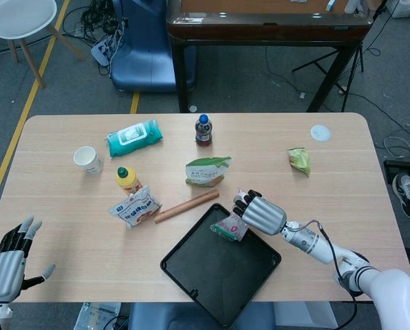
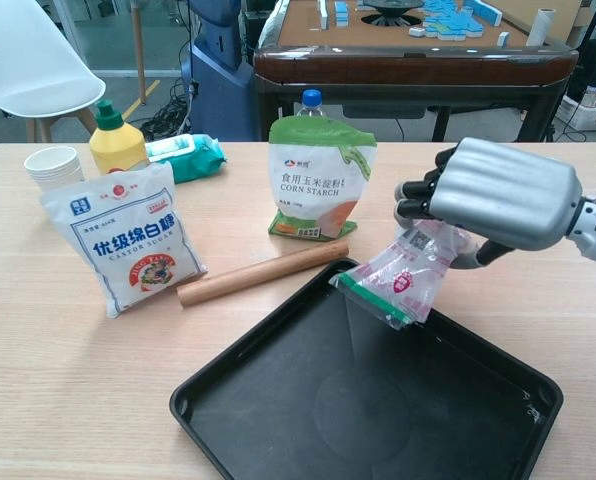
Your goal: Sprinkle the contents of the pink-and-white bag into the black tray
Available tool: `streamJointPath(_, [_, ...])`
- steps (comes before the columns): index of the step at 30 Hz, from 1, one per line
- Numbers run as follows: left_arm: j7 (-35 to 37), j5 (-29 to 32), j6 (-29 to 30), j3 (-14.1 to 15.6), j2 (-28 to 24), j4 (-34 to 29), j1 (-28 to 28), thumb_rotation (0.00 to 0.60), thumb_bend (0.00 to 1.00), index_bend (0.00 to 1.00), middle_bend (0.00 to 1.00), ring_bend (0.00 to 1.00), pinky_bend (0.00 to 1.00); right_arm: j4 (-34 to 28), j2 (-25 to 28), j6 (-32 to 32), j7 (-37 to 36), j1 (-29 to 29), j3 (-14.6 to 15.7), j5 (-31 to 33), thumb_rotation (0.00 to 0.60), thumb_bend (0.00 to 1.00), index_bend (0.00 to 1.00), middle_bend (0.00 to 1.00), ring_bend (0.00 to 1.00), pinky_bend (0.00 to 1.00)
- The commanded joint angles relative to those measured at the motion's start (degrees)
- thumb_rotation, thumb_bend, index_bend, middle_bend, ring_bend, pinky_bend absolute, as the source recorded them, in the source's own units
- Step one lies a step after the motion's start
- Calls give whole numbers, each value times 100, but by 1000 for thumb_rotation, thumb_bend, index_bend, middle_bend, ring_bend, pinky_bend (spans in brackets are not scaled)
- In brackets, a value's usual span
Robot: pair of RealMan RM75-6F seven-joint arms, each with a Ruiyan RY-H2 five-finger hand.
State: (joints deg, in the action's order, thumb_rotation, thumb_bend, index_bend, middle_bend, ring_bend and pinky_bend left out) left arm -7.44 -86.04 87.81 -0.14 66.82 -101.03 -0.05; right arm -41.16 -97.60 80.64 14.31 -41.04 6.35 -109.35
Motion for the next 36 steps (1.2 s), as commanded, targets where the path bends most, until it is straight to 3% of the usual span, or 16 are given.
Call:
streamJointPath(1, [4,4,-2,0,0,4,1,600,177,76,10,0,45,48,-68,-9,73,5,37,-35,600,741,710,652,621,584])
streamJointPath(7, [28,14,14,2,-14,19,19,600,177,76,10,0,45,42,-160,22,104,74,-60,104,600,739,711,652,622,584])
streamJointPath(12, [49,27,14,5,-12,34,31,600,177,76,10,0,45,-250,-110,-128,-357,180,-212,457,600,737,711,651,622,584])
streamJointPath(21, [-20,13,-21,18,-5,-8,17,600,177,77,10,0,45,-676,21,-405,-2089,508,-460,1229,600,735,710,650,622,584])
streamJointPath(25, [-78,1,-38,26,15,-43,7,600,177,76,10,0,44,-684,20,-574,-3217,614,-466,1440,600,735,711,650,622,584])
streamJointPath(36, [-274,39,-54,32,8,-171,9,600,177,76,10,0,41,434,-518,-725,-5987,783,-317,1500,600,736,711,650,622,584])
